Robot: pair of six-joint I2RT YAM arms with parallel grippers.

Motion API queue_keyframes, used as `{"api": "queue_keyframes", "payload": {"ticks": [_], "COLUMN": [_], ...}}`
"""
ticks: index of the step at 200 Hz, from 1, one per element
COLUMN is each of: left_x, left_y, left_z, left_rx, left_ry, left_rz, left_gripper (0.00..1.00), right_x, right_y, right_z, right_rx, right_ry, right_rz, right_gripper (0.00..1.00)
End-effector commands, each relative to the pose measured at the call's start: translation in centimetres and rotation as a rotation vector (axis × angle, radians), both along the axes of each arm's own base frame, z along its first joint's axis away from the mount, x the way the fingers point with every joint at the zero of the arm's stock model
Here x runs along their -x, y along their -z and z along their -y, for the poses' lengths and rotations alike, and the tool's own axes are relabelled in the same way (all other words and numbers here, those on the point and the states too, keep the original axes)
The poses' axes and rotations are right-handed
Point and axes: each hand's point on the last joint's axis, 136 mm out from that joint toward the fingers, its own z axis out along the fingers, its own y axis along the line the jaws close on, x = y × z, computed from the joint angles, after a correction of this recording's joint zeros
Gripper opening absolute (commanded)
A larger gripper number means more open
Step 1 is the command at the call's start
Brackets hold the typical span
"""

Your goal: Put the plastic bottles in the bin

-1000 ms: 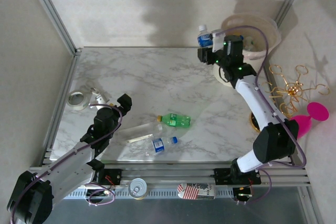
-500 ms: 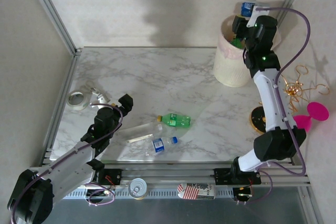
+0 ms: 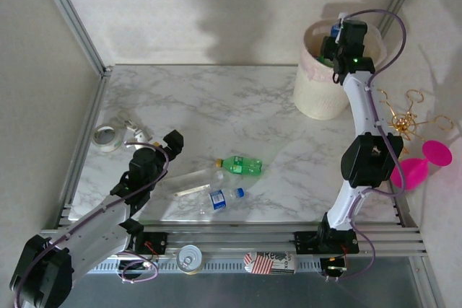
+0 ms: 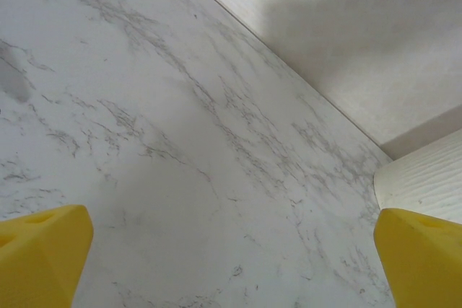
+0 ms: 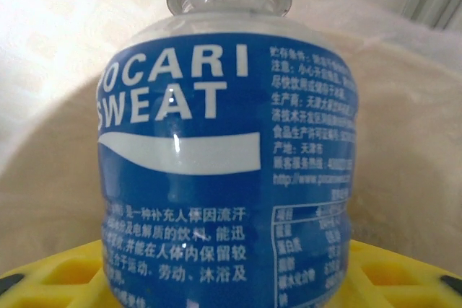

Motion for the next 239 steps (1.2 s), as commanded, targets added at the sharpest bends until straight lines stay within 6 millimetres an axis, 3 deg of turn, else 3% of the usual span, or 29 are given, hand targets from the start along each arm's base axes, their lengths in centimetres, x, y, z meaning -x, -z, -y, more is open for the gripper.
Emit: {"api": "queue_keyframes", "payload": {"ticks": [1,25,45,84,120,146,175,223,239], "left_x": [0.0,0.1,0.1,-0.3,-0.2,0.4,2.2,6.0,6.9], "left_y": [-0.7,-0.8,-0.8,-1.2,-0.6,0.1,0.9,0.6,0.7], "left_z": [-0.2,-0.2,-0.1,0.7,2.4,4.1,5.8,6.9,7.0], "left_rx": [-0.015,-0.017,-0.013,-0.009,-0.019,0.002,0.073,0.141,0.086], "left_ry": [0.005,0.005,0.009,0.044,0.142,0.222,0.257,0.173,0.202], "left_rz": [0.012,0.012,0.012,0.009,-0.07,-0.165,-0.28,-0.403,-0.428], "left_gripper": [1.0,1.0,1.0,1.0,1.0,1.0,1.0,1.0,1.0], "right_x": [-0.2,-0.1,0.5,3.2,7.2,10.3,12.8,15.0,15.6], "right_y": [-1.2,-1.9,-4.0,-9.6,-13.0,-12.6,-10.2,-4.7,-3.0], "right_z": [0.1,0.4,0.3,-1.3,-6.3,-12.2,-17.8,-24.3,-26.0], "right_rx": [-0.021,-0.017,-0.025,-0.09,-0.137,-0.17,-0.225,-0.256,-0.249], "right_ry": [0.006,0.024,0.019,-0.048,-0.187,-0.342,-0.481,-0.621,-0.663], "right_rz": [0.018,0.023,0.065,0.184,0.291,0.332,0.317,0.208,0.172], "right_gripper": [0.63,0.84,0.98,0.99,0.99,0.99,0.99,0.99,0.99]}}
